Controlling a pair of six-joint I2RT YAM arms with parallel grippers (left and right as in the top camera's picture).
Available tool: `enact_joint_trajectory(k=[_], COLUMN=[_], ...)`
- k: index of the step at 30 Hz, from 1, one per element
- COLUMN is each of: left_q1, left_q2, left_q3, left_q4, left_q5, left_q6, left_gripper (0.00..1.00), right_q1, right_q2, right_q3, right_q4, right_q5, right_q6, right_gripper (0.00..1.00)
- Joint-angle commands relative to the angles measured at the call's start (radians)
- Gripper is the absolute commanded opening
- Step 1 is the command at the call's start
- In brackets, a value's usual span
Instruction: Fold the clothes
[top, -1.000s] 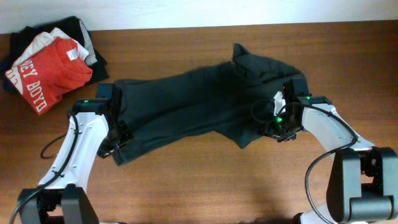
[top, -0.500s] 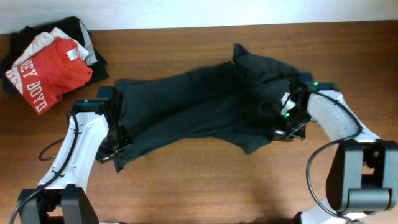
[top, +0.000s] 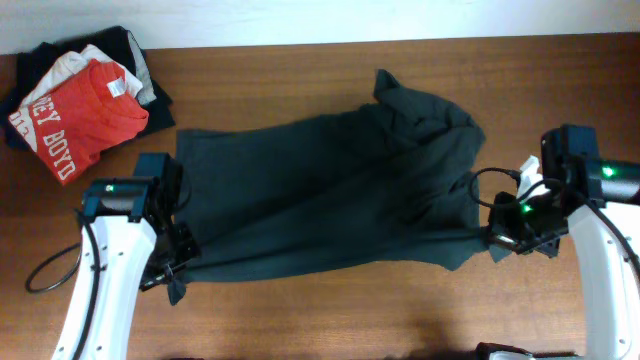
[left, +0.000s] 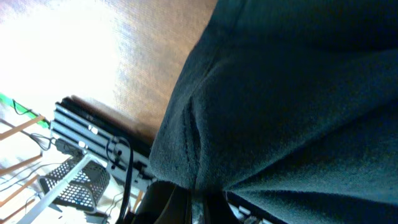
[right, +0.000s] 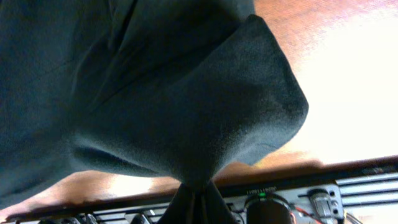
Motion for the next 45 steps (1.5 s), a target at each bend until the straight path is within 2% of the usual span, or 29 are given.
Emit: enact_joint_trajectory(k=[1,3,6,9,15,26,27,30,33,38,41,43,44,45], left_q1=[0.006,0.003,-0.027,-0.099,-0.256,-0.261,-0.260,-0.261,-0.260,-0.260,-0.259,-0.258,-0.255,-0.248], left_q2=[-0.029,-0.029,-0.029,-0.029,-0.029,-0.023,-0.021,-0.021,-0.021,0.006,0.076,0.124,0.142,0.163], left_q3=[0.020,0.020,0.020,0.020,0.019,-0.005,-0.030,-0.077,-0.110,-0.112,-0.112,-0.112,-0.112,-0.112], left_q4=[-0.040,-0.067,-0.102,-0.140,-0.120,0.137,0.166,0.245,0.368,0.435,0.480,0.518,0.534,0.555], left_q5=[0.097,0.152,0.152,0.152,0.144,0.045,0.036,-0.006,-0.034,-0.053,-0.128,-0.161,-0.162,-0.160], left_q6=[0.012,0.013,0.012,0.012,0.011,0.011,0.011,0.011,0.011,0.011,0.011,0.011,0.011,0.011], left_gripper=[0.00,0.01,0.01,0.01,0.01,0.01,0.06,0.07,0.07,0.06,0.07,0.08,0.11,0.29], right_q1=[-0.047,-0.073,-0.073,-0.073,-0.070,-0.070,-0.066,-0.026,0.048,0.093,0.095,0.095,0.095,0.095], right_q2=[-0.058,-0.066,-0.066,-0.063,-0.008,0.162,0.173,0.199,0.230,0.299,0.352,0.385,0.393,0.405], right_q3=[0.076,0.192,0.303,0.317,0.316,0.316,0.316,0.309,0.240,0.150,0.150,0.150,0.150,0.150], right_q4=[-0.056,-0.134,-0.185,-0.185,-0.146,0.008,0.027,0.076,0.195,0.371,0.431,0.460,0.468,0.473], right_q5=[0.045,0.114,0.170,0.192,0.188,0.145,0.134,0.132,0.133,0.136,0.135,0.135,0.135,0.135], right_q6=[-0.007,-0.007,-0.006,-0.006,-0.006,-0.007,-0.007,-0.007,-0.006,-0.006,-0.006,-0.006,-0.006,-0.006], right_gripper=[0.04,0.04,0.04,0.04,0.04,0.04,0.04,0.04,0.04,0.04,0.04,0.15,0.19,0.46])
